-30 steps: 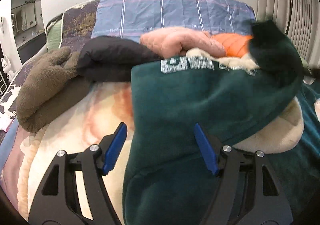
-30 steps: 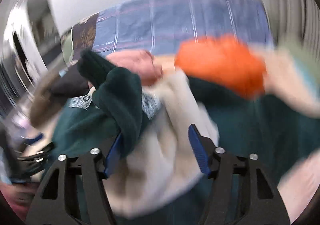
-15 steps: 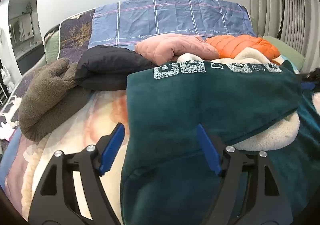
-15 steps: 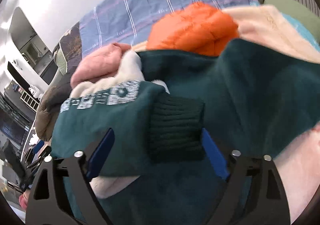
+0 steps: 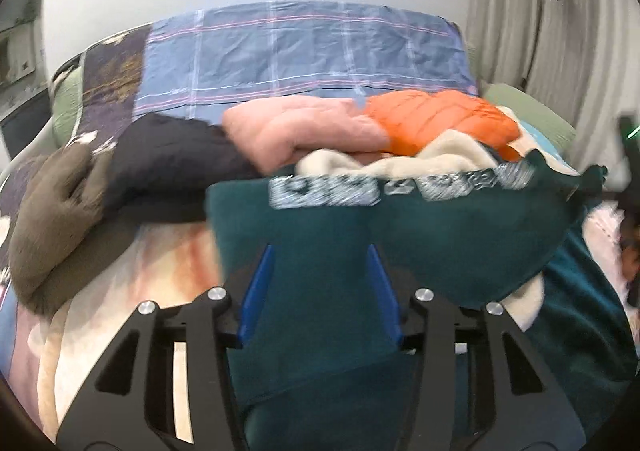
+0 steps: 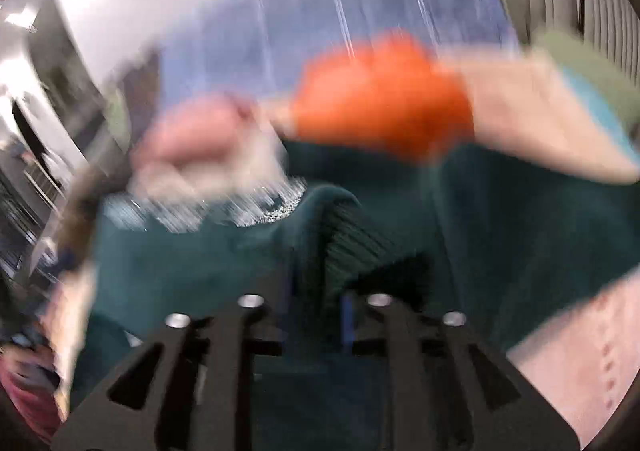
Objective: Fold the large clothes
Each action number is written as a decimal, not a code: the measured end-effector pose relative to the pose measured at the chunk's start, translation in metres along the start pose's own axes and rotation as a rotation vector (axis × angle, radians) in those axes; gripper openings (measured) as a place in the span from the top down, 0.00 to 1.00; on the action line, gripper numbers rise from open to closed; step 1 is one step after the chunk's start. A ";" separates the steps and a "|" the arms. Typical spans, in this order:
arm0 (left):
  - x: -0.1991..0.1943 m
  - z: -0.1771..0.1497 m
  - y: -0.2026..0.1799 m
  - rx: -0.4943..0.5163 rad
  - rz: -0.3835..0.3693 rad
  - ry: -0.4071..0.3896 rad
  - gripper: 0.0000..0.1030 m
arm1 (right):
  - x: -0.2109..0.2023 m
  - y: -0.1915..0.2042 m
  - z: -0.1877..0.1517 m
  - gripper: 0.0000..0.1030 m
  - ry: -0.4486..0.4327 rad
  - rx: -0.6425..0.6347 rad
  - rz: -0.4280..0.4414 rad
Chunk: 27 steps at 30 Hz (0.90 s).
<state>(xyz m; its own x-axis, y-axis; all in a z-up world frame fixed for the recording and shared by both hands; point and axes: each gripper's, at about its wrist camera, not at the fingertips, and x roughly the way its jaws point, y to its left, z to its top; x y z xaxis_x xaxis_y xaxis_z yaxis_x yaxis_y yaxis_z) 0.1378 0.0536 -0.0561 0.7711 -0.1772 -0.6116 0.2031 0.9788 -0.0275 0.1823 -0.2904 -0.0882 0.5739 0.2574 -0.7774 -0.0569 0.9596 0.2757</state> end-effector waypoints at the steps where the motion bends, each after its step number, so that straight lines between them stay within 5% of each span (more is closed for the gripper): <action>1: 0.004 0.002 -0.006 0.016 -0.011 0.008 0.53 | 0.012 -0.013 -0.008 0.59 0.040 0.058 0.012; 3: 0.014 0.007 -0.019 0.036 -0.037 0.035 0.53 | 0.004 -0.021 -0.013 0.52 -0.010 0.106 0.033; 7: 0.034 0.018 -0.039 0.054 -0.081 0.062 0.53 | -0.037 0.001 -0.003 0.54 -0.184 0.006 -0.039; 9: 0.047 0.024 -0.050 0.054 -0.113 0.074 0.49 | -0.048 0.017 0.000 0.57 -0.248 -0.062 0.021; 11: 0.065 0.024 -0.061 0.039 -0.145 0.114 0.34 | -0.042 0.027 0.000 0.58 -0.232 -0.106 0.106; 15: 0.116 -0.014 -0.081 0.116 -0.063 0.181 0.26 | 0.047 0.027 -0.017 0.57 0.051 -0.105 0.083; 17: 0.117 -0.028 -0.083 0.138 -0.050 0.106 0.25 | 0.065 0.023 -0.027 0.57 0.001 -0.109 0.093; 22: 0.115 -0.029 -0.082 0.125 -0.056 0.098 0.24 | 0.052 0.023 -0.026 0.55 -0.008 -0.100 0.112; 25: 0.115 -0.031 -0.081 0.130 -0.039 0.087 0.23 | 0.019 0.008 -0.018 0.50 -0.053 0.002 0.197; 27: 0.114 -0.030 -0.080 0.128 -0.038 0.087 0.22 | -0.020 -0.021 -0.009 0.43 -0.171 0.062 0.194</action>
<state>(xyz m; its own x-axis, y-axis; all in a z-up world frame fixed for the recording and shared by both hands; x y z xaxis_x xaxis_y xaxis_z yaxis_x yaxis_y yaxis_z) 0.1918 -0.0421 -0.1473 0.7074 -0.1983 -0.6785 0.3102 0.9496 0.0459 0.1648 -0.3145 -0.0839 0.6870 0.4078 -0.6014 -0.1324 0.8841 0.4482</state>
